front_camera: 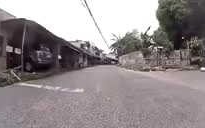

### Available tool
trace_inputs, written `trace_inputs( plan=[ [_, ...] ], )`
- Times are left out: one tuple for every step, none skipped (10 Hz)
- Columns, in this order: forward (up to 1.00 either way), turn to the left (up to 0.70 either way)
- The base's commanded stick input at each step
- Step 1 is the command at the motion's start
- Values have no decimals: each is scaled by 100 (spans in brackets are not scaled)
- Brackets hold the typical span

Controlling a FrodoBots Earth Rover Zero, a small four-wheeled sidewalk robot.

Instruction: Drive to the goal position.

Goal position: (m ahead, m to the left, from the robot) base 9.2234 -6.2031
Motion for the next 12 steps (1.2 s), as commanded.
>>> trace_inputs(
  plan=[
    [50, 7],
    [50, 7],
    [50, 7],
    [50, 7],
    [50, 7],
    [50, 7],
    [50, 7],
    [50, 7],
    [50, 7],
    [50, 7],
    [50, 7],
    [50, -18]
  ],
)
